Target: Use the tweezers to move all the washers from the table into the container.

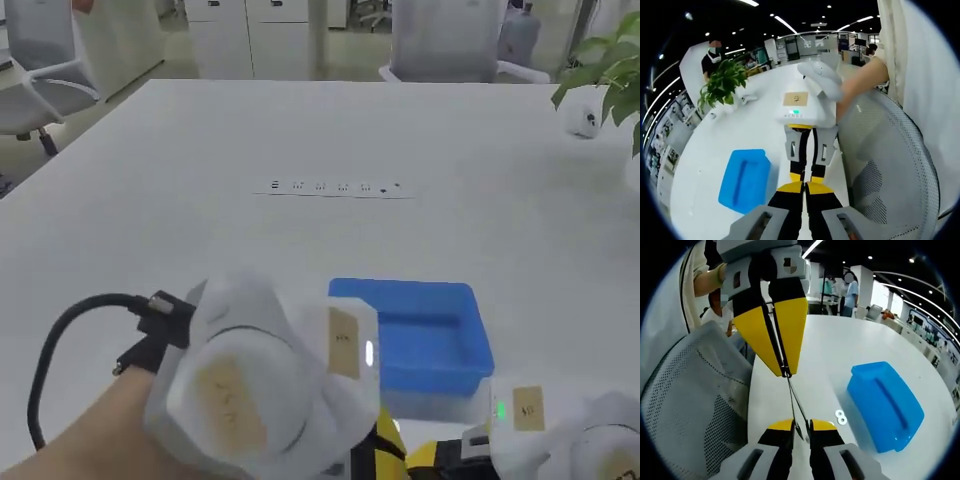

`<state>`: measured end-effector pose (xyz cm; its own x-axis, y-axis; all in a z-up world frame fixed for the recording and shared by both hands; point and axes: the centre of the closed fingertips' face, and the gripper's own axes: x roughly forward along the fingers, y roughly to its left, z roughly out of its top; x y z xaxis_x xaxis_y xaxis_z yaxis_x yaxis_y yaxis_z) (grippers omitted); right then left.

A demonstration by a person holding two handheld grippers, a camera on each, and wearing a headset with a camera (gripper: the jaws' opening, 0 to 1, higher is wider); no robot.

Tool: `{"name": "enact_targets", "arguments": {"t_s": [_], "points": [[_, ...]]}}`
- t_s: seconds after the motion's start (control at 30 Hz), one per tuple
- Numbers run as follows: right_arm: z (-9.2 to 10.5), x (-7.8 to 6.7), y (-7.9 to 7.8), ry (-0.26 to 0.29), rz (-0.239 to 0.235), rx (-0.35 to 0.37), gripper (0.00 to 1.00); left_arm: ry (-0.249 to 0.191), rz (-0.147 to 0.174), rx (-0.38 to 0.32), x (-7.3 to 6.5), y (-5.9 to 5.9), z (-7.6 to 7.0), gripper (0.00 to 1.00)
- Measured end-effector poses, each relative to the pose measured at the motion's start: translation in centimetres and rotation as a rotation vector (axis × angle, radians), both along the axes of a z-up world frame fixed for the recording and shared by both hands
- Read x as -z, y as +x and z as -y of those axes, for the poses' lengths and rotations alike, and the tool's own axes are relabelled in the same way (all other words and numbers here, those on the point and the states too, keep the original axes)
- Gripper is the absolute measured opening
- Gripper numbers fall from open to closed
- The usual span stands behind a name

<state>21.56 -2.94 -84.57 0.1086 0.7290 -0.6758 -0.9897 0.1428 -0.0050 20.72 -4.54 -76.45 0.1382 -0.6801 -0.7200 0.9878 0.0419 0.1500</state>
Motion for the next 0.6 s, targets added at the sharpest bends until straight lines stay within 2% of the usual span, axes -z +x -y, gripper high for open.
{"name": "enact_targets", "arguments": {"t_s": [0.1,0.2,0.33,0.4,0.53,0.6], "points": [[0.0,0.0,0.2,-0.002,0.005,0.003,0.08,0.005,-0.006,0.002,0.2,0.4,0.1,0.00],[0.1,0.4,0.3,-0.002,-0.017,0.012,0.09,0.009,-0.012,0.001,0.3,0.8,0.1,0.00],[0.2,0.2,0.2,0.005,-0.029,0.020,0.12,-0.001,-0.043,0.000,0.2,1.1,0.4,0.00],[0.2,-0.5,0.4,0.017,-0.021,0.025,0.13,0.002,-0.051,0.007,0.2,1.3,0.5,0.00],[-0.3,-2.5,0.9,0.080,-0.025,0.039,0.16,-0.006,-0.078,0.020,0.1,1.4,0.9,0.00],[-0.4,-2.9,1.2,0.088,-0.024,0.041,0.15,-0.013,-0.090,0.026,0.1,1.4,1.2,0.00]]}}
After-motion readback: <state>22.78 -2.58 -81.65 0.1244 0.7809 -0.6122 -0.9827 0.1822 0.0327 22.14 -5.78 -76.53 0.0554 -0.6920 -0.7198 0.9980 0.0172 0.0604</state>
